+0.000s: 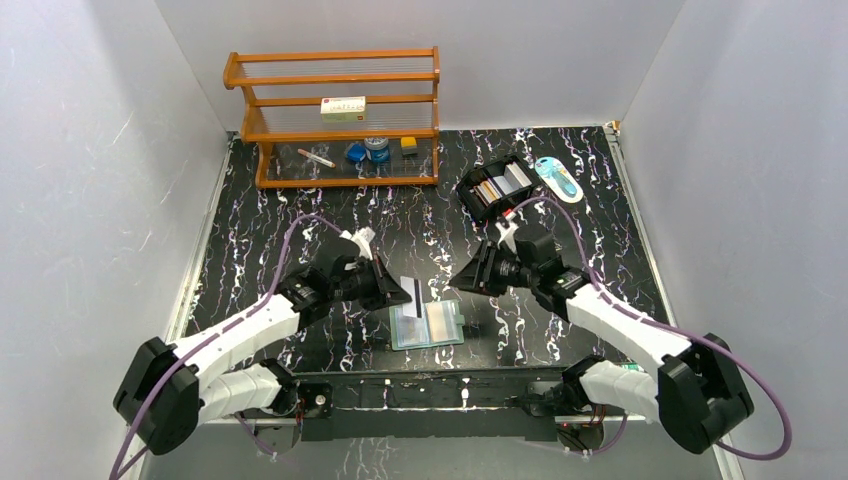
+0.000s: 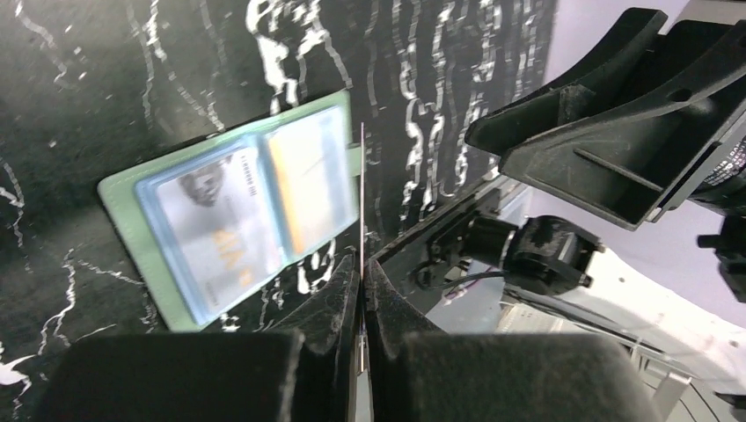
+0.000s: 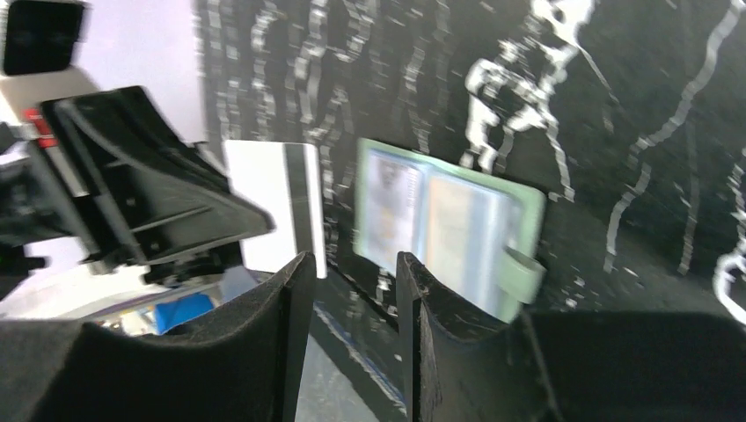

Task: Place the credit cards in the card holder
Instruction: Insert the credit card into the card holder.

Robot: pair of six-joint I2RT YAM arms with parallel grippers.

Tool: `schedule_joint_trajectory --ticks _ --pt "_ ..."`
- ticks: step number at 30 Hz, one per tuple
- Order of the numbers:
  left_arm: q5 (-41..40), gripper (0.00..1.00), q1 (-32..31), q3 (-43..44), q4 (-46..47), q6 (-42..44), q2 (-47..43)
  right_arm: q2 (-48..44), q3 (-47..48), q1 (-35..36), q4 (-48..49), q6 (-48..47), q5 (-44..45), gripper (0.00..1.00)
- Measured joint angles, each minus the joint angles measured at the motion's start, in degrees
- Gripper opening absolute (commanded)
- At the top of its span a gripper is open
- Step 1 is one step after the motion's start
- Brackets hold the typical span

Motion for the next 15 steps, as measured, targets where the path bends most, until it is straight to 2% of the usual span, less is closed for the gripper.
schedule_joint_trajectory --ticks 6,15 --pt "1.92 0.0 0.02 -5.25 5.77 -2.14 4.07 5.7 -1.38 2.67 -4.66 -3.72 5.14 0.45" --pt "4.92 0.0 0.0 -10.36 14.95 -4.31 9.11 12.07 -1.84 5.18 -4.5 -6.54 8.72 0.47"
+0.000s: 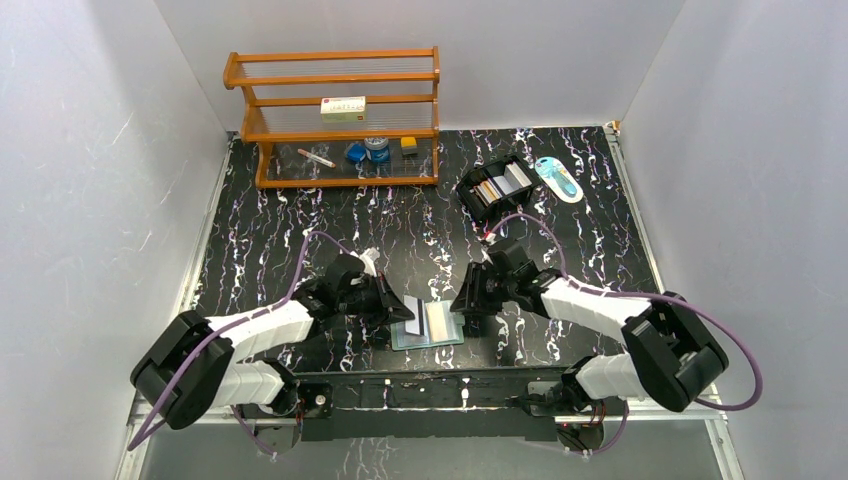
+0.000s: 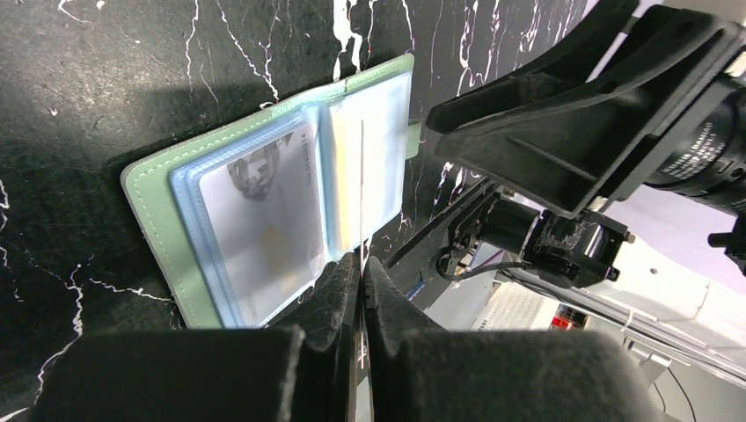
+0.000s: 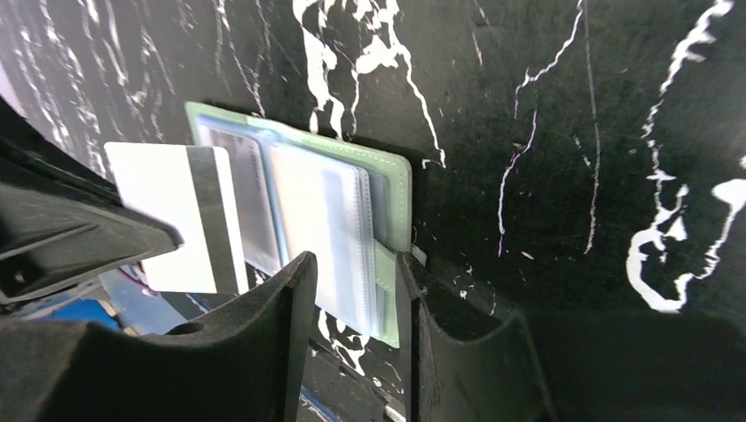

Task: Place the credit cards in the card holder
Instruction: Insert the credit card into the card holder.

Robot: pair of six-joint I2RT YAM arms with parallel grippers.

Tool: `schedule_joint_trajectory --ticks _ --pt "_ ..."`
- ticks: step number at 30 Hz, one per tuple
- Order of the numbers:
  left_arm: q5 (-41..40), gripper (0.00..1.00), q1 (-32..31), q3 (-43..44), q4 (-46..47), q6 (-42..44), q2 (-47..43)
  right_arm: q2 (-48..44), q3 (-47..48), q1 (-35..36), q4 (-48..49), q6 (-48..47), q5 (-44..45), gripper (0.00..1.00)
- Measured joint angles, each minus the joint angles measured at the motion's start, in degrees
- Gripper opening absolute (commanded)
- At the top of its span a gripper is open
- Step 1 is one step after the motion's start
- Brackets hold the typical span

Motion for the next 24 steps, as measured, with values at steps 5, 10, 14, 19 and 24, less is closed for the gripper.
schedule_joint_trajectory --ticks 5,10,14,19,24 --pt "0.98 0.0 0.0 -1.44 4.0 -0.24 0.83 2.8 0.0 2.99 0.22 -0.44 1.44 0.46" --pt "1.27 0.0 0.0 -3.52 6.67 -0.15 2.49 2.8 -0.07 5.9 0.72 -0.07 4.17 0.44" --pt "1.64 0.0 0.0 -4.55 9.86 0.44 4.09 2.8 -0.81 6.84 2.25 0.72 4.7 0.41" --pt "2.45 0.0 0.0 -4.59 12.39 0.83 5.99 2.78 -1.16 6.95 2.89 1.31 4.92 0.4" --pt "2.49 0.0 0.0 -4.59 12.74 2.4 7.04 2.73 -1.44 6.97 3.23 1.36 4.94 0.4"
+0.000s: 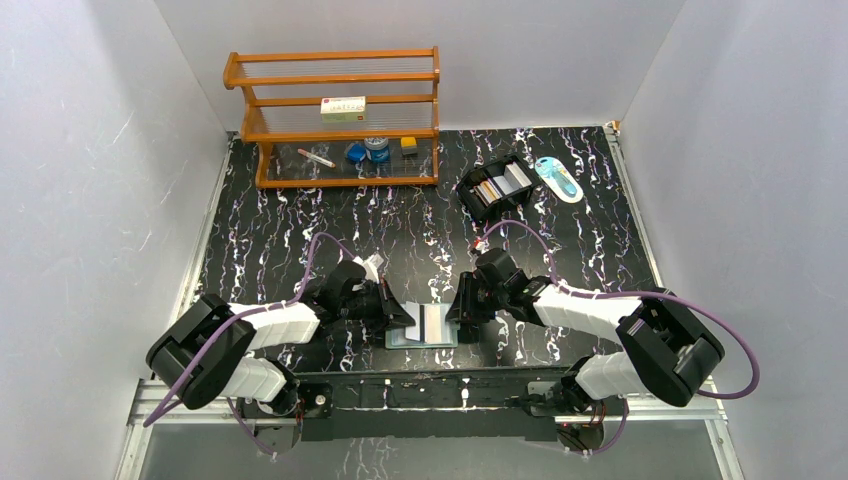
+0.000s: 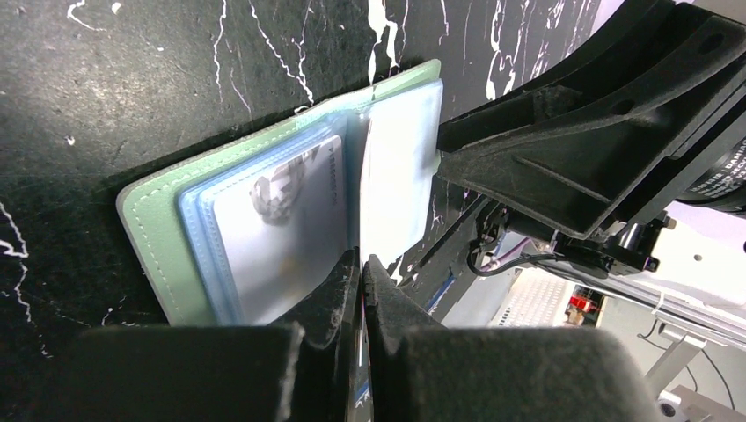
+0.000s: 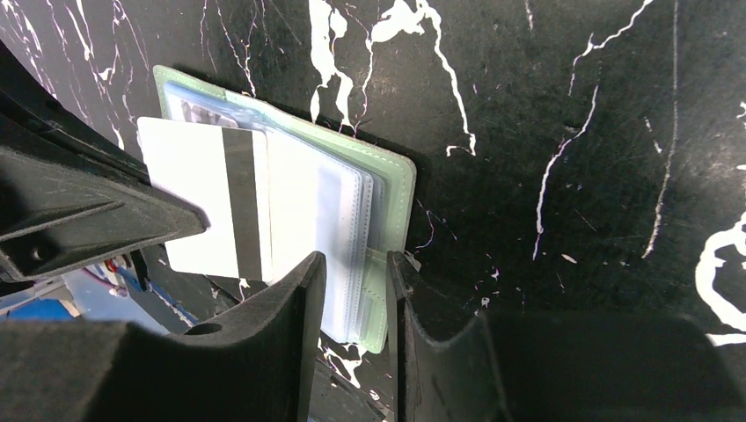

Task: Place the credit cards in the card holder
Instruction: Insert the credit card into the card holder.

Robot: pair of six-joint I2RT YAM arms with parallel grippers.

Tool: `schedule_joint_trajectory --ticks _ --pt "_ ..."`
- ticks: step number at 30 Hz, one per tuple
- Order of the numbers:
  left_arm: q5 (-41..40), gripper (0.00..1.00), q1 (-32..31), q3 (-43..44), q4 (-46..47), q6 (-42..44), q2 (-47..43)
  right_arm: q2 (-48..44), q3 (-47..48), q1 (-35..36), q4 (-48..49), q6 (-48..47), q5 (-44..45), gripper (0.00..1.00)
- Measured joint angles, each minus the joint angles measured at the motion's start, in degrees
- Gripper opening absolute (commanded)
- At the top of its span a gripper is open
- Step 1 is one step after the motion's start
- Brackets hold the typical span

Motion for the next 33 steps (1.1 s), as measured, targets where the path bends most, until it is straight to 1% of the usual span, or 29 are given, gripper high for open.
schedule_joint_trajectory --ticks 6,12,19,28,33 --pt "-0.48 0.0 0.0 0.26 -3.69 2.93 -1.16 0.0 0.0 0.0 0.0 -0.02 0.0 0.39" --pt "-1.29 0.0 0.0 2.47 -8.02 5.29 -1.62 0.02 0.0 0.0 -0.02 -0.13 0.0 0.39" --pt "0.2 0.0 0.04 2.67 -6.64 4.85 1.53 0.26 0.02 -0.02 0.13 -0.22 -0.09 0.39" --pt "1.36 0.0 0.04 3.78 -7.17 3.32 2.71 0.26 0.02 -0.02 0.13 -0.17 -0.02 0.38" --pt "1.42 0.01 0.04 5.46 -10.38 2.1 3.08 0.26 0.07 -0.02 0.07 -0.2 -0.02 0.38"
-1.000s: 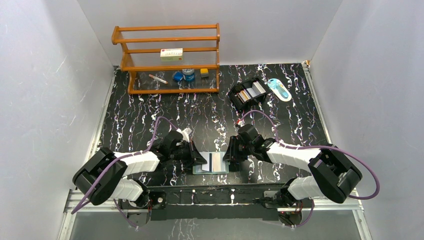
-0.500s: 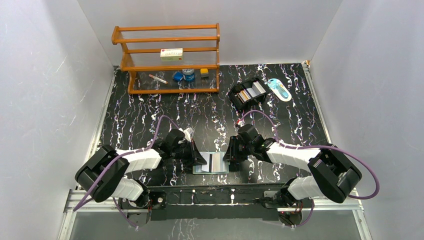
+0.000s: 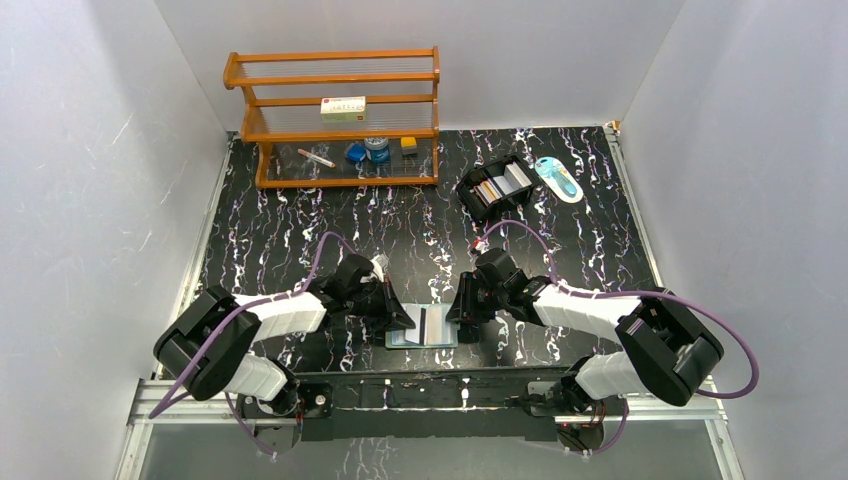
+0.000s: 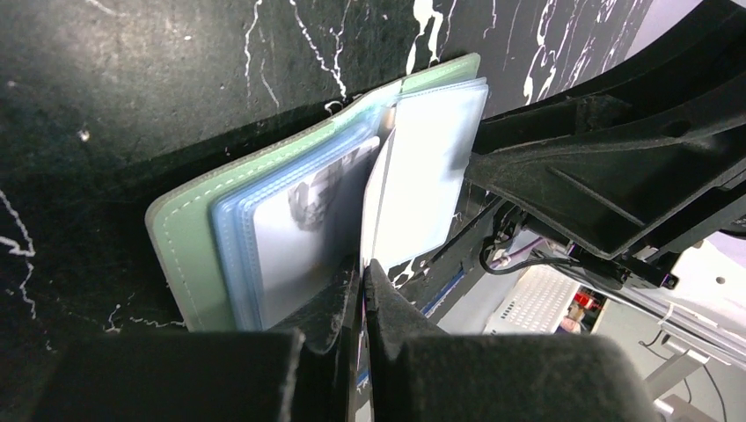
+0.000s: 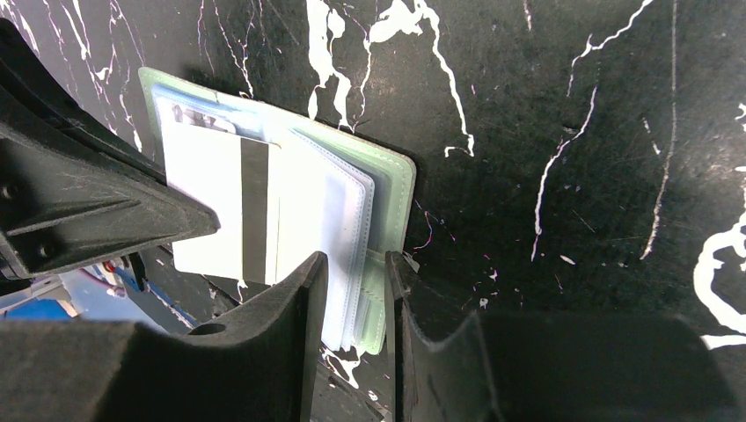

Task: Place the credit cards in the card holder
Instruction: Insert the credit card into the card holder.

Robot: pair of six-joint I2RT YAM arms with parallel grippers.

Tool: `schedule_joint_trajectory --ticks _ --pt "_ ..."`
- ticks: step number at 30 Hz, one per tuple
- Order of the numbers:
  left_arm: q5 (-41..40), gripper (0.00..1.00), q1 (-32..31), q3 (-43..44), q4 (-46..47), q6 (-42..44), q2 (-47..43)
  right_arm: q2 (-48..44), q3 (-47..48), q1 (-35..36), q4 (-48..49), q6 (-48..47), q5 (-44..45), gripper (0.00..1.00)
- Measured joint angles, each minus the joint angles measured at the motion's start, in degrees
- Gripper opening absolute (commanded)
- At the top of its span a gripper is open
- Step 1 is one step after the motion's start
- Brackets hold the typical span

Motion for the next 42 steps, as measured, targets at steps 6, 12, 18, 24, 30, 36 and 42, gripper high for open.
schedule_joint_trajectory --ticks 6,12,18,24,30,36,42 --pt "-1.16 0.0 0.0 0.57 -2.82 -2.03 -0.79 0.0 0.0 0.0 -0.02 -0.04 0.02 0.38" --pt "-1.81 0.0 0.0 0.74 -3.13 -3.26 -0.79 0.0 0.0 0.0 -0.02 -0.04 0.02 0.38" --pt "-1.4 0.0 0.0 0.74 -3.02 -3.65 -0.57 0.0 0.0 0.0 -0.02 -0.02 0.04 0.38" --pt "1.07 0.0 0.0 3.69 -2.71 -0.5 2.93 0.0 0.02 0.02 -0.13 -0.07 0.26 0.38" --pt "2.34 0.0 0.07 4.28 -2.38 2.19 3.96 0.0 0.13 0.11 -0.26 -0.07 0.48 0.38" --pt "1.49 0.0 0.04 2.71 -1.03 2.12 3.21 0.0 0.15 0.17 -0.28 0.15 0.68 0.37" --pt "-0.48 0.0 -0.07 -0.85 4.0 1.73 1.57 -0.31 -0.11 0.17 -0.17 0.79 1.05 0.36"
